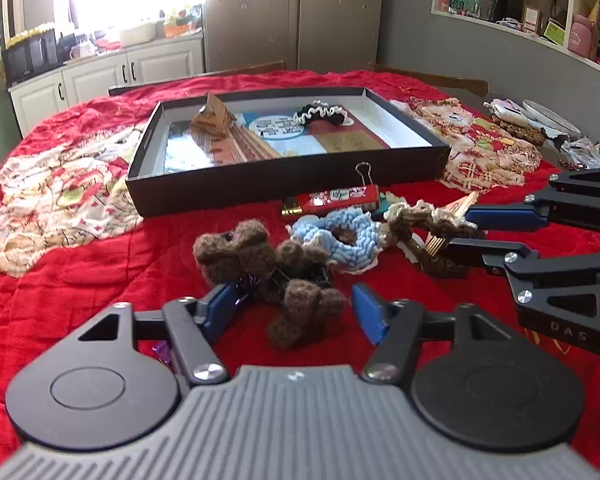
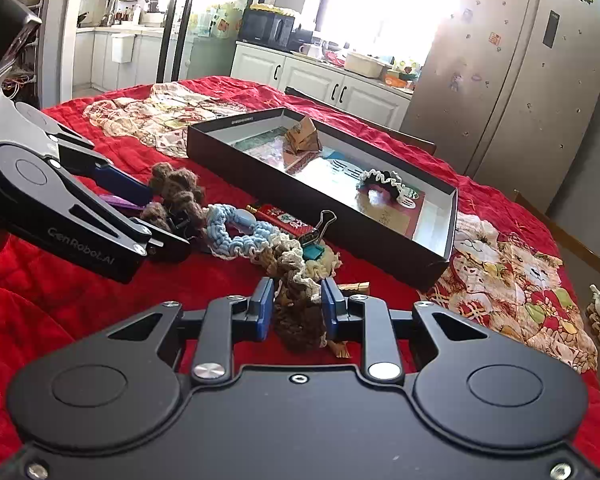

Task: Organize objects
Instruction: 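Grasp the brown fuzzy knit piece with the left tool while the right tool grasps the brown braided ring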

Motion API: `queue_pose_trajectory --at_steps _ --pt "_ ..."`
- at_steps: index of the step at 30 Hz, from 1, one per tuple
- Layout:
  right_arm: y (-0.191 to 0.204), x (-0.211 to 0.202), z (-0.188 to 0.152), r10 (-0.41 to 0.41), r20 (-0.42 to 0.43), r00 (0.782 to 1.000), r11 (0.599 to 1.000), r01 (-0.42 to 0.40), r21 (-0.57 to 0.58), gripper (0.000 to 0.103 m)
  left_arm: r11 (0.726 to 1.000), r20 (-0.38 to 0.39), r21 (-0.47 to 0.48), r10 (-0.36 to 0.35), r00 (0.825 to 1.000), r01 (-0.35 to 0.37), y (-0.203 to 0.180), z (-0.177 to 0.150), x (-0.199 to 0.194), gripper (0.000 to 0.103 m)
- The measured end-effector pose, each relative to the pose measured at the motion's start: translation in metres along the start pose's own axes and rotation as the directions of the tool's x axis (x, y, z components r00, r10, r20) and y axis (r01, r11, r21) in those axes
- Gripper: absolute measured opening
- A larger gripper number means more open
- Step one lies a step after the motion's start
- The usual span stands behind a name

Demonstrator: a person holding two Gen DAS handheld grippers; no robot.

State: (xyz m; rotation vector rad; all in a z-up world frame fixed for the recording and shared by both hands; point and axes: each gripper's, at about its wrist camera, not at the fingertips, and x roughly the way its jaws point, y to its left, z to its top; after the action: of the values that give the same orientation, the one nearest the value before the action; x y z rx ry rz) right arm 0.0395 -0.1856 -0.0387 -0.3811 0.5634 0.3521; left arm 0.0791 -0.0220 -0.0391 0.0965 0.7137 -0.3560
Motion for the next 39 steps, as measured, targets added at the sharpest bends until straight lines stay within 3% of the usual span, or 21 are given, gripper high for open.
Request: queue_pose_trajectory --at_steps 6,12,25,39 --pt "0.001 0.002 -0.001 -0.005 -0.004 1.0 1.0 0.005 -0.007 0.024 1.0 -0.02 -0.012 -0.022 1.0 0.021 0.0 -0.002 0.005 0.049" --pt "0.001 0.004 -0.002 -0.003 -0.008 1.0 1.0 0.003 -0.005 0.019 1.0 -0.03 -0.013 -0.025 0.999 0.025 0.0 -0.002 0.008 0.039" --pt "0.004 0.003 -0.001 -0.002 -0.002 1.0 1.0 0.002 -0.022 0.01 0.998 -0.032 -0.026 -0.057 0.998 0.056 0.002 -0.002 0.004 0.032" --pt "0.004 -0.01 0.004 0.019 0.029 0.999 1.0 -0.018 -0.012 0.008 0.996 -0.012 -0.01 -0.085 0.996 0.084 -0.001 0.002 -0.008 0.031"
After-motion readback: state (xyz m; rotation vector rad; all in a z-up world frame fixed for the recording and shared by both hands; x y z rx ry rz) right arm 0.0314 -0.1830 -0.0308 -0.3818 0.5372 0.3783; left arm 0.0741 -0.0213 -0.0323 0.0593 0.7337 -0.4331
